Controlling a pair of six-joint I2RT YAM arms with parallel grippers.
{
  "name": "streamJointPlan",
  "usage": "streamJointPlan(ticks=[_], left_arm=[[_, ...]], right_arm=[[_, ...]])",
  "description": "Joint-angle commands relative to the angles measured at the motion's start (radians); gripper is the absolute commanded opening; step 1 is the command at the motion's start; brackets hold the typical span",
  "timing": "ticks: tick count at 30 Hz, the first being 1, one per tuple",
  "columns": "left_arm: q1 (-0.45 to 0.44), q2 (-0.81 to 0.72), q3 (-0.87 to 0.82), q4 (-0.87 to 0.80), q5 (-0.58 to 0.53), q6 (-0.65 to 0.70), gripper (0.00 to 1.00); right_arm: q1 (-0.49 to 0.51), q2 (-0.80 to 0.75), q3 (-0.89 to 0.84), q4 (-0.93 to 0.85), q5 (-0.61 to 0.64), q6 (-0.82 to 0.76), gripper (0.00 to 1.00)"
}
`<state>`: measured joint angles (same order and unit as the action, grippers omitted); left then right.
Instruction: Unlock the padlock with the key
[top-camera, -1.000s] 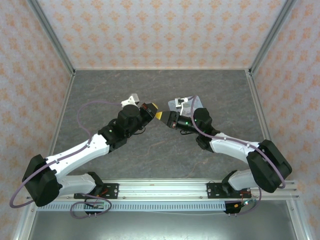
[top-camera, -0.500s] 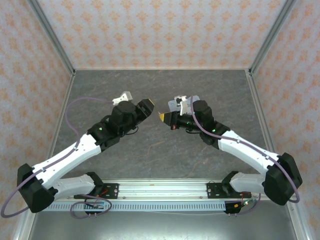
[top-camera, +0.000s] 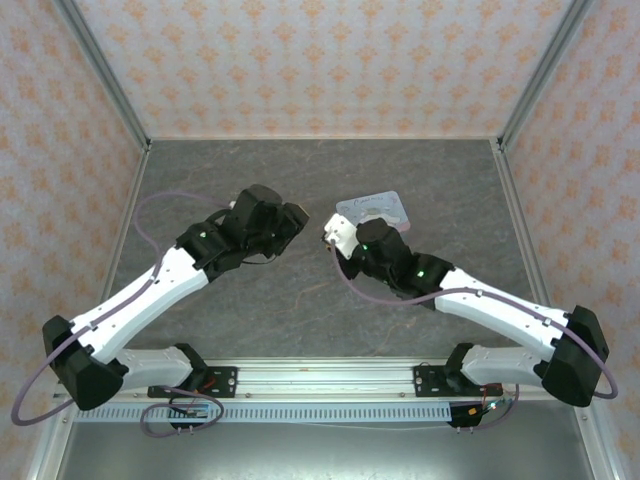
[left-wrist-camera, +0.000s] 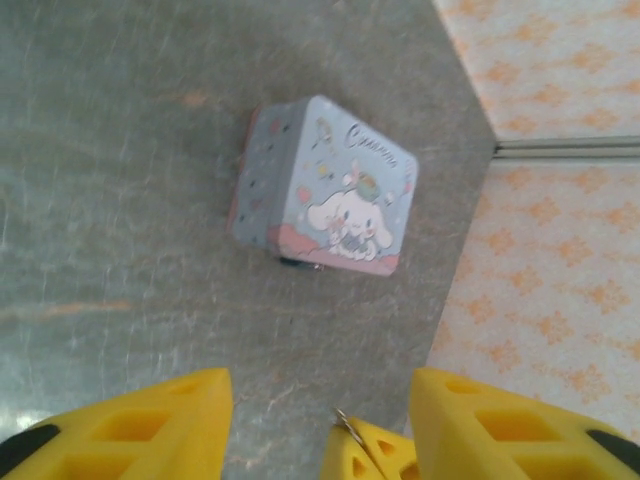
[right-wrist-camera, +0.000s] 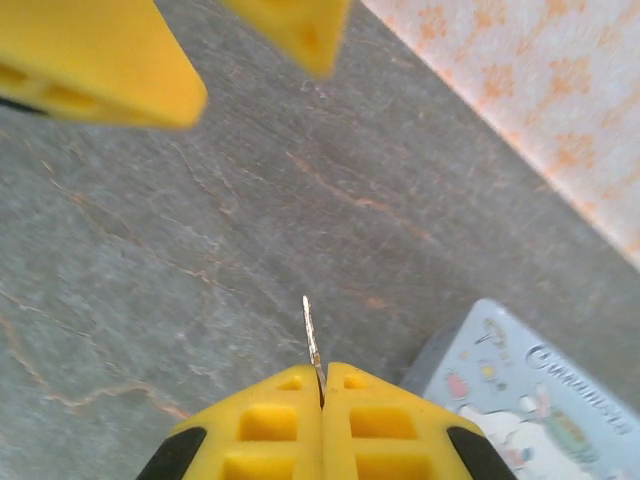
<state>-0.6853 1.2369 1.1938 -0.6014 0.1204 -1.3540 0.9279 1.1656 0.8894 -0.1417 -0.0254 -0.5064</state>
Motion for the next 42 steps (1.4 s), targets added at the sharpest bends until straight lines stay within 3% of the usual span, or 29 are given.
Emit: streamJointPlan(ticks=[1, 8, 19, 23, 30, 32, 36, 42], left_arm=[[0.006, 0.027, 0.006, -0.04, 0.085, -0.107, 0.48], [0.004, 0.082, -0.002, 0.01, 0.154, -0.141, 0.46], [-0.003, 0.116, -0.017, 0.052, 0.194, -0.172, 0.34], [-0.004, 0.117, -0.02, 0.051, 0.194, -0.174, 0.27], [-0.003, 0.125, -0.015, 0.057, 0.198, -0.158, 0.03], [-0.003, 0.131, -0.006, 0.053, 0.196, -0.133, 0.0], [-0.003, 0.131, 0.017, 0.045, 0.159, -0.047, 0.0], [-0.003, 0.094, 0.044, 0.04, 0.016, 0.191, 0.0]], right_arm=[[0.04, -0.022, -0.017, 0.068, 0.135, -0.185, 0.0], [0.078, 0.003, -0.037, 0.115, 0.154, -0.247, 0.0], [0.084, 0.013, -0.039, 0.153, 0.14, -0.242, 0.0], [0.084, 0.013, -0.041, 0.155, 0.14, -0.237, 0.0], [0.084, 0.013, -0.038, 0.136, 0.142, -0.202, 0.0], [0.084, 0.013, -0.037, 0.122, 0.145, -0.176, 0.09], [0.076, -0.017, -0.037, 0.059, 0.107, -0.092, 0.37], [-0.1, -0.147, -0.078, 0.023, -0.274, 0.15, 0.65]])
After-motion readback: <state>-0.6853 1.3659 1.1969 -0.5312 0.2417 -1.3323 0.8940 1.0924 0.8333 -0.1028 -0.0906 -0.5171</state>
